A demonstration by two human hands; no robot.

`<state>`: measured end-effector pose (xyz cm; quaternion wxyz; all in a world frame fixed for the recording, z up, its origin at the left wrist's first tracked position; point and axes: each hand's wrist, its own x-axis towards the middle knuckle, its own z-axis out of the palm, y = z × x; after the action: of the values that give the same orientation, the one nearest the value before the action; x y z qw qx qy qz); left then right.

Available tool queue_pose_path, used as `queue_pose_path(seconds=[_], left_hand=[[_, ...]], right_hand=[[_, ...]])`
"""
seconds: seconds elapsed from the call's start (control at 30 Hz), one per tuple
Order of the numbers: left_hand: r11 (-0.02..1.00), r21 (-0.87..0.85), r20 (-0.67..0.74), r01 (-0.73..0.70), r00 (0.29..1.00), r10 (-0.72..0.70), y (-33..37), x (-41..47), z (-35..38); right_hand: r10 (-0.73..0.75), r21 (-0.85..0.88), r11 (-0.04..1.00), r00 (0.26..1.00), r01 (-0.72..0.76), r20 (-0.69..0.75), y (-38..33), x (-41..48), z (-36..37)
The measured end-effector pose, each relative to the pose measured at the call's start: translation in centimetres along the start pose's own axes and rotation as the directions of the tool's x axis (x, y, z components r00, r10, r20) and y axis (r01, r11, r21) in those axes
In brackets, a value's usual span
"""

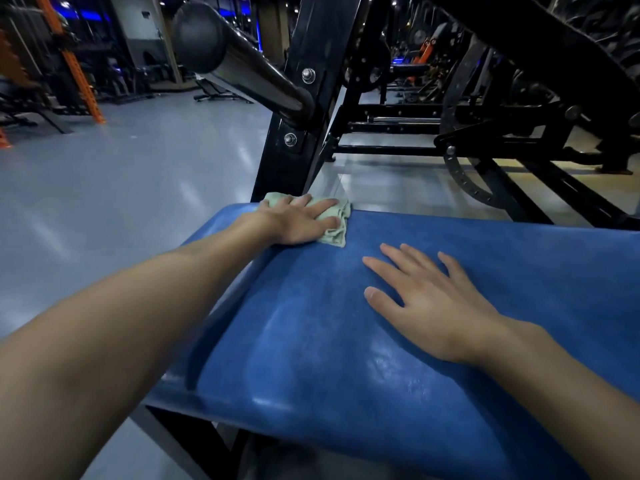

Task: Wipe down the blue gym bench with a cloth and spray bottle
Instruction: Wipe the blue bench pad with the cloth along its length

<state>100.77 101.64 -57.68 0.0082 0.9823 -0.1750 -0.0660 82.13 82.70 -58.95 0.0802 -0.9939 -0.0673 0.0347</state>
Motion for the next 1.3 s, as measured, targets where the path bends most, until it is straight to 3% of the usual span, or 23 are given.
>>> queue_pose_path(seconds=[0.13, 0.4, 0.57, 0.73, 1.07, 1.3], left_hand=[[0.999, 0.030, -0.018, -0.027, 0.999, 0.028, -0.2, -2.5, 1.0], [0.985, 0.077, -0.025, -0.153, 0.987, 0.156, -1.9, -19.2, 2.7], [0.986, 0.083, -0.043, -0.146, 0.988, 0.149, -1.9, -25.2, 3.2], [0.994, 0.056, -0.005, -0.099, 0.995, 0.100, -2.3, -20.9, 2.6], [1.000, 0.025, -0.005, 0.002, 1.000, -0.002, -4.9, -2.0, 0.3], [0.999, 0.033, -0.028, 0.005, 1.000, -0.004, -5.1, -4.5, 1.0]], right_hand=[[-0.004, -0.004, 1.000, 1.000, 0.004, 0.005, 0.0, -0.1, 0.0], [0.016, -0.005, 1.000, 1.000, -0.016, 0.000, -0.4, -0.5, -0.3], [0.002, 0.024, 1.000, 0.999, -0.001, -0.034, -1.5, 0.1, -1.3], [-0.038, 0.000, 0.999, 0.999, 0.038, 0.027, -3.2, 1.2, -0.3], [-0.037, -0.006, 0.999, 0.999, 0.037, -0.001, -3.0, 1.5, 0.3], [-0.028, -0.006, 1.000, 1.000, 0.028, 0.000, -2.9, 1.5, 0.3]])
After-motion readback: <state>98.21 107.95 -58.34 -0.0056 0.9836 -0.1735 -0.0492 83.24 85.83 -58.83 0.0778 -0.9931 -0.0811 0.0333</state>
